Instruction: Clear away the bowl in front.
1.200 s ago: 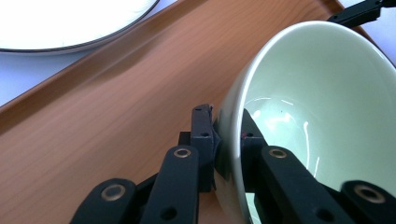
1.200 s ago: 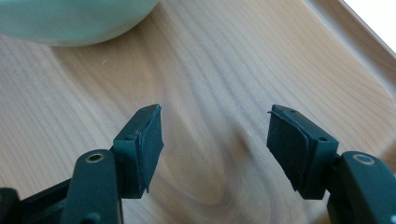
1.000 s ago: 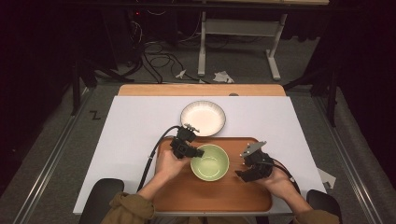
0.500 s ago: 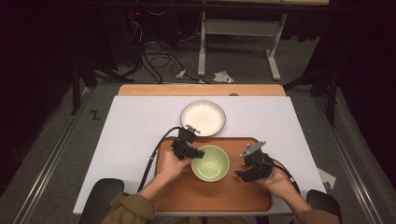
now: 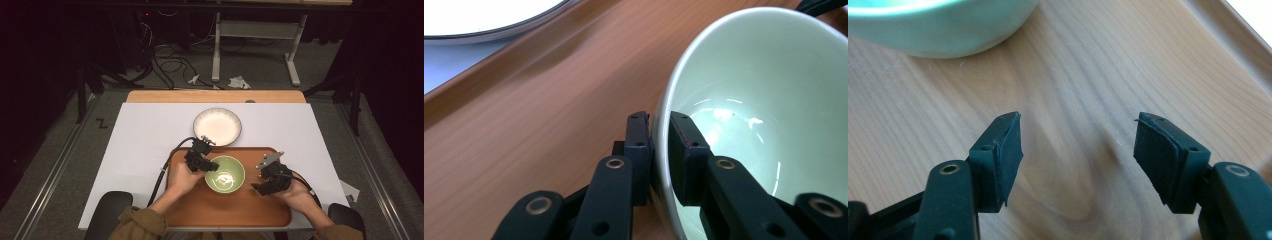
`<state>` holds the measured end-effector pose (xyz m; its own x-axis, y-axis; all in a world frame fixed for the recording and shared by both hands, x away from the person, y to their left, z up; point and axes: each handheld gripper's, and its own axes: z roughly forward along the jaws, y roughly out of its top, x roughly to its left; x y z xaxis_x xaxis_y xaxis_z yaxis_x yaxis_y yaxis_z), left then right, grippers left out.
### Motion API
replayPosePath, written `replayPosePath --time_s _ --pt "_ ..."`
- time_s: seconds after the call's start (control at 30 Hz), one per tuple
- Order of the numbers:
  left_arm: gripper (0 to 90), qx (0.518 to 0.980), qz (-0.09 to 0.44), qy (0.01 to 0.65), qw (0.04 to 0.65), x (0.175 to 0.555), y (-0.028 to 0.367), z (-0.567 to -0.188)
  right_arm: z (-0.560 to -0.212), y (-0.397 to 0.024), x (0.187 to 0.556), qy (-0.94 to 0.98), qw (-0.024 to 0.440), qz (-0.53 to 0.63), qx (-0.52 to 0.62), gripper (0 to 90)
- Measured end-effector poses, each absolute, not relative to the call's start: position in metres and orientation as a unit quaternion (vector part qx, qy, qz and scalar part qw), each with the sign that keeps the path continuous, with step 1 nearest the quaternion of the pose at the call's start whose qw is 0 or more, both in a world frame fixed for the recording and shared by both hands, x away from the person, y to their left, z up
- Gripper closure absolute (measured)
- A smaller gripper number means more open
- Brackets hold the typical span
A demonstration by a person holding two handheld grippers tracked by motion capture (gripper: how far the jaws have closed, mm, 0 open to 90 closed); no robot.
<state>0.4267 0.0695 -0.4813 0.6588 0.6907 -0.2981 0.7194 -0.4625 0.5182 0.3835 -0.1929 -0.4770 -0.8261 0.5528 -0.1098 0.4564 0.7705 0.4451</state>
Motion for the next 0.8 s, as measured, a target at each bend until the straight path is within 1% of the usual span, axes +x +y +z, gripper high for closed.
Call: replayPosePath --time_s 0.17,0.3,0.43,0.6,0.63,0.8 --pt "79.0 0.854 -0.028 0.412 0.317 0.4269 0.0701 -0.4820 -0.4769 -0.1934 0.3838 0.933 0.117 0.204 0.271 36.0" --pt "73.5 0.855 -0.036 0.409 0.317 0.4266 0.0689 -0.4825 -0.4774 -0.1929 0.3838 0.934 0.116 0.204 0.270 36.0" --pt "66.0 0.858 -0.040 0.403 0.316 0.4253 0.0672 -0.4825 -0.4772 -0.1934 0.3841 0.934 0.116 0.205 0.270 36.0" --pt "57.7 0.859 -0.039 0.399 0.317 0.4234 0.0670 -0.4804 -0.4771 -0.1935 0.3841 0.934 0.116 0.206 0.270 36.0" --pt "55.5 0.859 -0.031 0.400 0.317 0.4221 0.0672 -0.4786 -0.4770 -0.1935 0.3841 0.934 0.117 0.206 0.270 36.0" --pt "52.0 0.856 -0.029 0.402 0.323 0.4204 0.0686 -0.4750 -0.4764 -0.1936 0.3836 0.932 0.116 0.207 0.273 36.0"
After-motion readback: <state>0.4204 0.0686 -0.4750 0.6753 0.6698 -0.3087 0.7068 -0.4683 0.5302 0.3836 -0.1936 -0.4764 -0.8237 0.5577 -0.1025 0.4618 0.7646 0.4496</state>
